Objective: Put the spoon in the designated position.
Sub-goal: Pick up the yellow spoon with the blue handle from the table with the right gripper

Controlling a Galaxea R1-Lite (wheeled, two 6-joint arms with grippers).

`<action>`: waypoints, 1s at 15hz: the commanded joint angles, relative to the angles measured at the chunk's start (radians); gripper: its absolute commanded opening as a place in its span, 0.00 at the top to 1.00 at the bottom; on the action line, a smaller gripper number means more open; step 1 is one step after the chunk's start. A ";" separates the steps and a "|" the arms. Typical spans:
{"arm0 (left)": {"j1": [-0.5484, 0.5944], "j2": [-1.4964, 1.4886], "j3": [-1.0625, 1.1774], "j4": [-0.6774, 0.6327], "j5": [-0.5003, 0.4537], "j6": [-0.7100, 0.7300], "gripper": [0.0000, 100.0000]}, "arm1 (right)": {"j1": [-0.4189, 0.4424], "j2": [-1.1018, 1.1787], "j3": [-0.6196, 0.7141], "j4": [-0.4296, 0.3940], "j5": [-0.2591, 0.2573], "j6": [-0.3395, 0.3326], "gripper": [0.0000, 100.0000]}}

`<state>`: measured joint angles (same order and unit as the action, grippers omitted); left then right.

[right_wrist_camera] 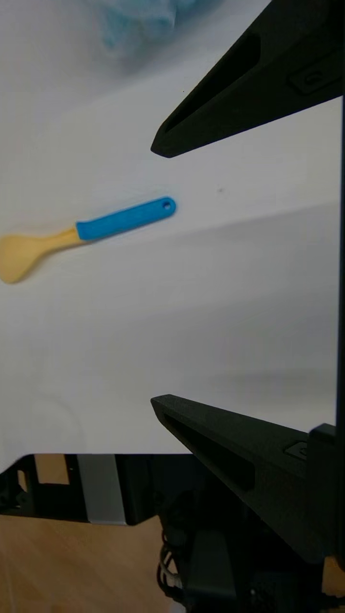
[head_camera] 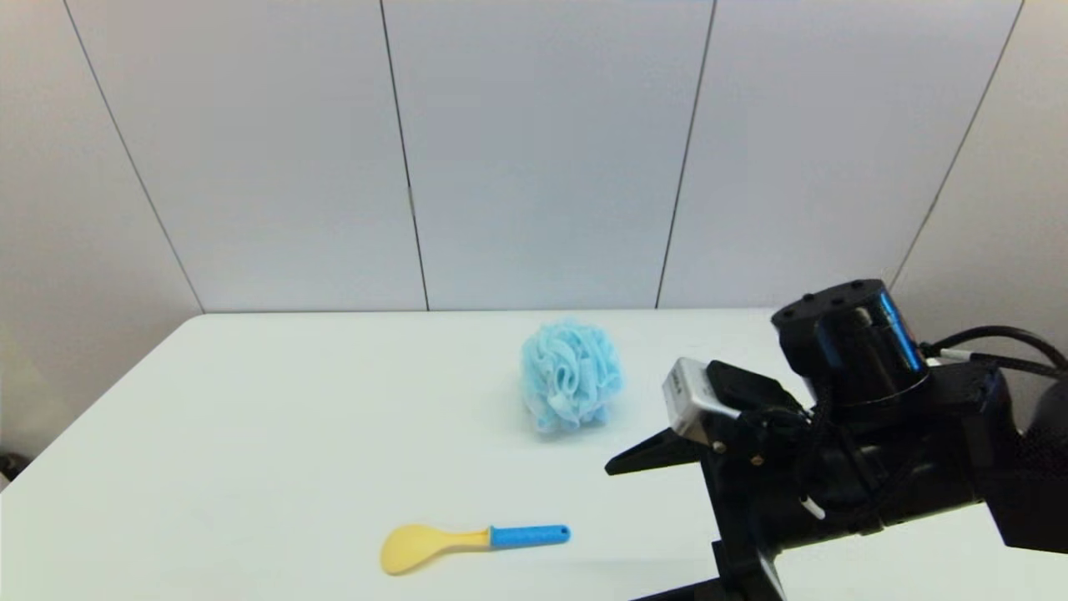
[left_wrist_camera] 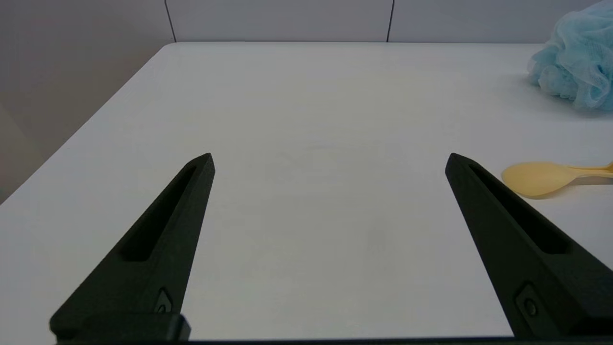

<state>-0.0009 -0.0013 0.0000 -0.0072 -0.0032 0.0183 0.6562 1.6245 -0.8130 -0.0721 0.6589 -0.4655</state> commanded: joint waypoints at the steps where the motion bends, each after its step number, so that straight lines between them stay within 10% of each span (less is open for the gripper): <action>1: 0.001 0.001 0.000 0.000 0.000 0.000 0.00 | 0.054 0.132 -0.054 -0.006 -0.007 -0.004 0.00; 15: 0.001 0.001 0.000 0.000 0.000 0.000 0.00 | 0.152 0.426 -0.247 -0.120 -0.176 0.027 0.00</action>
<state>-0.0004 -0.0013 0.0000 -0.0072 -0.0032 0.0183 0.7966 2.0166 -1.0555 -0.1802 0.4877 -0.4377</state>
